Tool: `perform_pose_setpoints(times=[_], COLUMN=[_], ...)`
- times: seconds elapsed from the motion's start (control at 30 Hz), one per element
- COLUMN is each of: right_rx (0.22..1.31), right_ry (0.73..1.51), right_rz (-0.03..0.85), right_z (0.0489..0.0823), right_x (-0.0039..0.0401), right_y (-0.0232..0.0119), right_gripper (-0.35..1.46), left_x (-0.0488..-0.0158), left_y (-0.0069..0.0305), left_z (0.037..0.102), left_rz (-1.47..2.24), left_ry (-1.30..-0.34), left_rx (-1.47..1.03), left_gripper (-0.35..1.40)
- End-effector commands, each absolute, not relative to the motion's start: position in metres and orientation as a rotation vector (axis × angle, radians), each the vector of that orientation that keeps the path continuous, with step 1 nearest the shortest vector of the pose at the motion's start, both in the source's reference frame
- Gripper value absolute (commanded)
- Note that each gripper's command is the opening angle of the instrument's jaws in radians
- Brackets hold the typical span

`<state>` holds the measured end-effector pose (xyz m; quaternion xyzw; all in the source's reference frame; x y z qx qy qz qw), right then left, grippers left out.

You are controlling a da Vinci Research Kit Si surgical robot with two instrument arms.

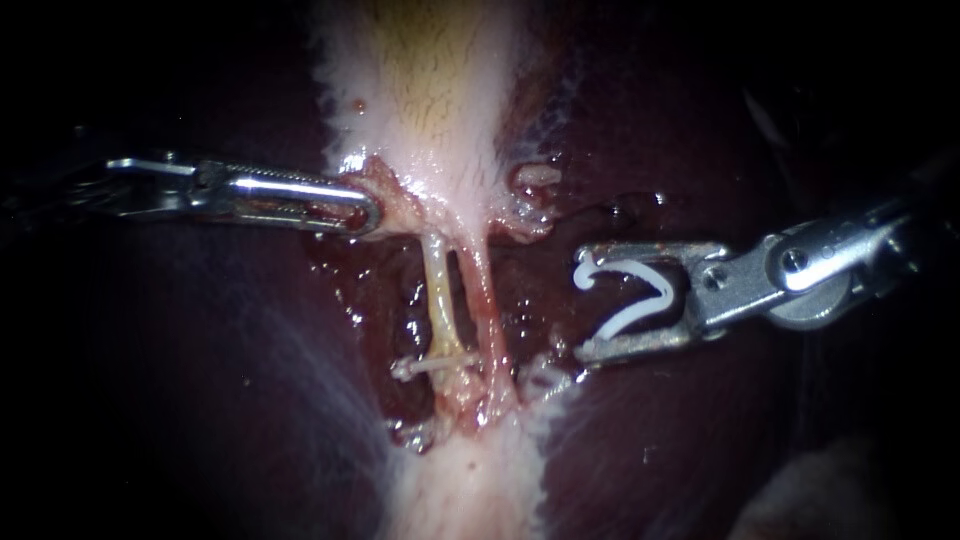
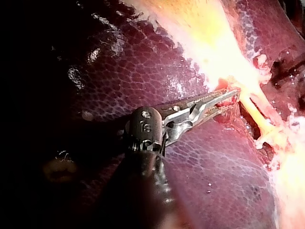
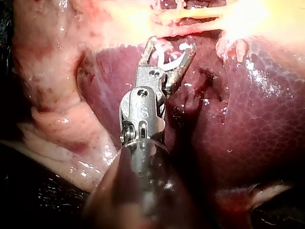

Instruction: Clipping second clip left tube

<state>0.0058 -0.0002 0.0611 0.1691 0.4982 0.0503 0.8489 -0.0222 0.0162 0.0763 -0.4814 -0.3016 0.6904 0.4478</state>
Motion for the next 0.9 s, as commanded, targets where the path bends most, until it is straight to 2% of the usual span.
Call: perform_pose_setpoints(times=[0.03,0.37,0.73,0.9], right_rx=[0.356,0.356,0.356,0.356], right_ry=[1.05,1.05,1.05,1.05], right_rz=[0.106,0.106,0.106,0.106], right_z=[0.0611,0.0612,0.0611,0.0611], right_x=[0.0058,0.0058,0.0058,0.0059], right_y=[-0.0002,-0.0002,-0.0002,-0.0002], right_gripper=[0.5,0.5,0.5,0.5], left_x=[-0.0221,-0.021,-0.0165,-0.0159], left_y=[0.0162,0.0161,0.0178,0.0186], left_z=[0.0761,0.074,0.0678,0.0657], left_rz=[1.709,1.701,1.661,1.658], left_ry=[-0.747,-0.758,-0.714,-0.7], left_rx=[-1.192,-1.196,-1.237,-1.265], left_gripper=[-0.35,-0.35,-0.35,-0.35])
